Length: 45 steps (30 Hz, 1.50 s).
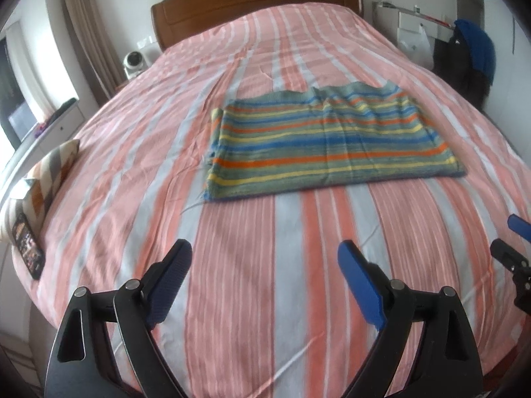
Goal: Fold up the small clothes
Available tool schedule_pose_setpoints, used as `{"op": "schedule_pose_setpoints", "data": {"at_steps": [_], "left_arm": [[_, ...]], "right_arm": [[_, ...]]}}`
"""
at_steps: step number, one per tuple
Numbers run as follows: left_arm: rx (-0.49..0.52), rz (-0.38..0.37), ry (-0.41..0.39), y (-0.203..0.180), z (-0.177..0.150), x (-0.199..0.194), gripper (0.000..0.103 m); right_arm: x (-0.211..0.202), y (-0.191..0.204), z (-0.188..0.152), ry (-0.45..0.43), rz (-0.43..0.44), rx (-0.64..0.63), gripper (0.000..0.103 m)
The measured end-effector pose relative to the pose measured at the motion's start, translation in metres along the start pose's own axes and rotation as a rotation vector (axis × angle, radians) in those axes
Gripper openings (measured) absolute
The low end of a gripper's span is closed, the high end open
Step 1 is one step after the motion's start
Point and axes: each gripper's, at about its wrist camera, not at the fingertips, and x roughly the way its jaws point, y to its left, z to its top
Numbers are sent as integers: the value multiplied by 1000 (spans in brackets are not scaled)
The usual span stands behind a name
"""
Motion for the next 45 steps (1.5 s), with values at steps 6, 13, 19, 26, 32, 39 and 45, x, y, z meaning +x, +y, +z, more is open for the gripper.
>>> {"op": "schedule_pose_setpoints", "data": {"at_steps": [6, 13, 19, 26, 32, 39, 45], "left_arm": [[-11, 15, -28, 6, -4, -10, 92], [-27, 27, -28, 11, -5, -7, 93], [-26, 29, -17, 9, -7, -2, 93], [-25, 25, -1, 7, -10, 2, 93], [-24, 25, 3, 6, -10, 3, 93], [-29, 29, 12, 7, -14, 7, 93], [-11, 20, 12, 1, -17, 12, 93]], "right_arm": [[-5, 5, -1, -7, -15, 19, 77], [-2, 7, -4, 2, -23, 7, 78], [1, 5, -7, 8, -32, 7, 78], [4, 4, -8, 12, -41, 2, 78], [5, 4, -9, 14, -47, -7, 78], [7, 3, -11, 20, -48, -8, 78], [7, 1, -11, 18, -52, -4, 78]]}}
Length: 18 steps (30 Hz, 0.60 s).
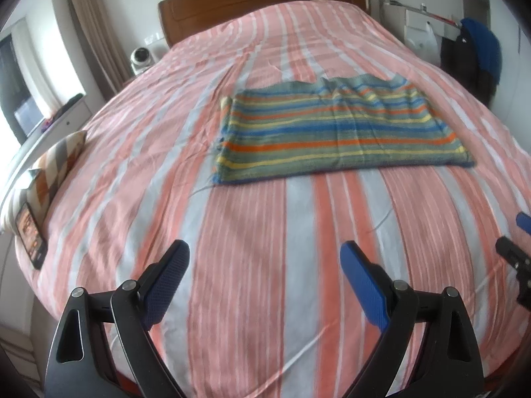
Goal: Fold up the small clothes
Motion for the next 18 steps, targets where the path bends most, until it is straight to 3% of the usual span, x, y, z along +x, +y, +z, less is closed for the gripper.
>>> {"op": "schedule_pose_setpoints", "data": {"at_steps": [5, 11, 14, 18], "left_arm": [[86, -96, -5, -32, 5, 7, 93], [264, -264, -66, -110, 42, 16, 93], [358, -359, -88, -161, 64, 31, 93], [455, -381, -72, -219, 79, 64, 93]], "right_arm": [[-5, -20, 9, -31, -8, 46, 78], [0, -74, 45, -52, 21, 110, 78], [20, -110, 75, -23, 89, 162, 78], [63, -157, 110, 50, 226, 288, 78]]}}
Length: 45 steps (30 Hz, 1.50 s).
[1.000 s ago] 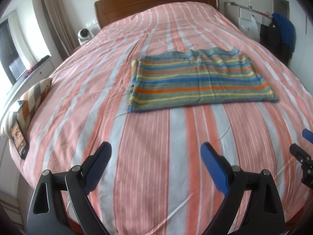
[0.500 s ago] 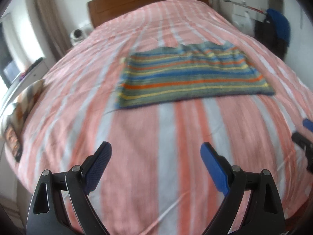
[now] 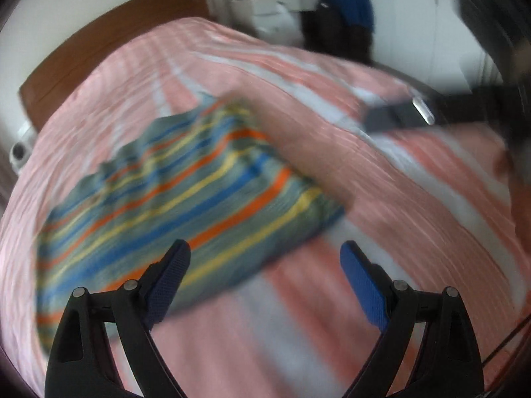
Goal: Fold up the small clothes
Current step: 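Grasp one side edge with both grippers and fold it over the other half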
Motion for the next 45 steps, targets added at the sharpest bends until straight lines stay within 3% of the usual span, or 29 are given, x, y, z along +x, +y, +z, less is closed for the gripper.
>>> {"op": "schedule_pose_setpoints", "data": {"at_steps": [4, 6, 7, 8, 10, 11, 12, 13, 15, 20, 23, 27, 28, 29, 30, 31, 32, 33, 35, 38, 39, 41, 42, 44, 45], "left_arm": [[24, -10, 24, -11, 11, 33, 78], [-15, -51, 7, -8, 16, 36, 56], [-24, -51, 3, -7, 16, 36, 30], [-37, -35, -2, -5, 17, 36, 13], [-115, -70, -20, 10, 16, 31, 9], [-149, -90, -32, 17, 14, 27, 8], [-191, -109, -52, 26, 11, 19, 8], [-232, -117, -75, 37, 8, 9, 8], [-312, -118, -115, 61, -1, -14, 8], [-535, -121, -158, 144, -42, -74, 8], [-661, -93, -139, 192, -76, -93, 8], [-769, 3, -94, 236, -122, -103, 9], [-782, 29, -73, 243, -131, -103, 12], [-792, 63, -36, 251, -140, -100, 22], [-802, 93, -1, 256, -148, -99, 30], [-813, 112, 15, 258, -155, -98, 42], [-829, 127, 16, 262, -162, -103, 53], [-843, 129, -3, 265, -170, -112, 57], [-853, 120, -46, 270, -177, -127, 67], [-861, 58, -107, 272, -176, -139, 77], [-857, 41, -122, 270, -175, -139, 78], [-825, 87, -99, 264, -169, -128, 76], [-806, 131, -65, 263, -165, -118, 73], [-779, 245, 65, 273, -167, -91, 48], [-781, 264, 118, 276, -173, -81, 50]], "right_arm": [[61, -32, 51, 149, 175, 99, 77], [96, -37, 70, 221, 243, 124, 77], [118, -38, 82, 260, 270, 138, 76], [132, -38, 87, 275, 275, 148, 76], [166, -36, 104, 280, 294, 195, 75], [179, -31, 111, 276, 314, 204, 72], [187, -26, 116, 274, 316, 194, 53], [192, -19, 122, 273, 288, 176, 10], [193, 4, 131, 256, 244, 122, 12], [175, 108, 145, 211, 294, -83, 12], [192, 170, 143, 231, 344, -147, 12], [239, 244, 121, 288, 355, -199, 12], [253, 261, 113, 295, 355, -213, 12], [261, 269, 109, 295, 361, -216, 13], [272, 280, 101, 300, 373, -202, 19], [280, 285, 96, 313, 388, -178, 34], [284, 287, 89, 324, 408, -145, 42], [282, 288, 83, 318, 439, -103, 46], [266, 286, 78, 289, 463, -92, 46], [225, 279, 70, 234, 412, -176, 46], [207, 276, 65, 214, 383, -233, 46], [177, 268, 53, 197, 359, -328, 46], [164, 265, 40, 199, 351, -376, 46], [155, 257, 7, 238, 328, -433, 46], [160, 248, -10, 281, 278, -447, 46]]}}
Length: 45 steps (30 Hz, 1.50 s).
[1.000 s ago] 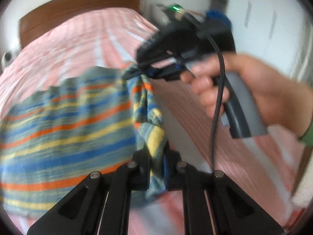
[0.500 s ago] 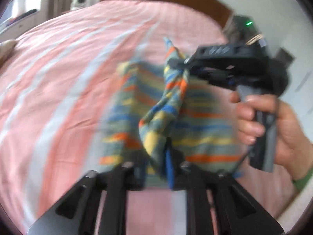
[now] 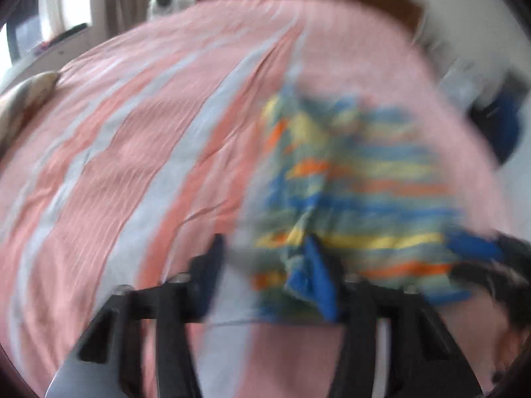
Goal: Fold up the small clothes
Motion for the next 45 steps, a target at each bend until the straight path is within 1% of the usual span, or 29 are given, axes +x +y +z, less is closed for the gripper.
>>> {"op": "schedule_pose_setpoints", "data": {"at_steps": [1, 2, 3, 4, 5, 6, 7, 8, 9, 11, 13, 20, 27, 29, 32, 33, 34, 35, 36, 37, 38, 40, 41, 42, 43, 45], "left_arm": [[-14, -4, 0, 6, -2, -1, 56], [-19, 20, -7, 8, -2, -6, 65], [-19, 80, -26, 10, -5, -19, 69], [-16, 121, -52, 11, -6, -28, 73], [-13, 142, -80, 14, -10, -41, 79], [-12, 132, -93, 16, -12, -52, 81], [-15, 118, -94, 18, -15, -61, 82], [-19, 108, -94, 20, -16, -66, 82], [-20, 105, -97, 20, -16, -72, 82], [-17, 105, -111, 18, -15, -80, 82], [-4, 105, -123, 13, -13, -86, 82], [24, 109, -145, 0, 7, -78, 82], [35, 125, -139, 1, 7, -71, 84], [43, 129, -130, 1, 6, -67, 86], [65, 112, -109, 2, -1, -59, 89], [78, 98, -103, 2, -6, -57, 90], [94, 84, -100, 2, -13, -55, 93], [104, 77, -98, 2, -19, -54, 98], [114, 67, -98, 2, -28, -52, 99], [121, 60, -95, 2, -36, -48, 99], [127, 57, -82, 2, -43, -42, 100], [134, 40, -42, 1, -59, -26, 100], [131, 44, -67, 2, -68, -21, 103], [121, 48, -107, 3, -74, -21, 103], [114, 51, -129, 3, -77, -22, 103], [112, 52, -127, 3, -77, -22, 103]], "right_arm": [[12, -2, -15, 59, -66, 5, 45], [16, -2, -24, 77, -107, 6, 44], [9, 3, -34, 38, -142, 0, 43], [-2, 11, -41, 4, -180, -1, 44], [-13, 17, -46, -21, -199, 7, 46], [-22, 22, -51, -48, -199, 20, 55], [-33, 28, -56, -89, -191, 34, 65], [-39, 32, -58, -110, -192, 37, 69], [-47, 40, -63, -133, -213, 29, 74], [-52, 53, -67, -145, -250, 3, 75], [-55, 59, -70, -142, -268, -8, 75], [-63, 65, -89, -130, -312, 22, 75], [-58, 68, -97, -119, -357, 11, 76], [-56, 66, -99, -114, -376, 7, 76], [-54, 64, -103, -109, -419, 0, 76], [-54, 63, -105, -115, -431, 4, 80], [-56, 62, -107, -125, -450, 11, 87], [-58, 60, -110, -138, -477, 20, 91], [-60, 56, -113, -150, -509, 28, 99], [-61, 53, -116, -154, -530, 35, 102], [-60, 48, -119, -153, -547, 44, 102], [-50, 34, -127, -124, -563, 84, 102], [-45, 28, -131, -103, -562, 103, 102], [-38, 20, -137, -92, -544, 131, 103], [-37, 18, -139, -104, -538, 137, 103], [-36, 19, -140, -118, -549, 128, 103]]}}
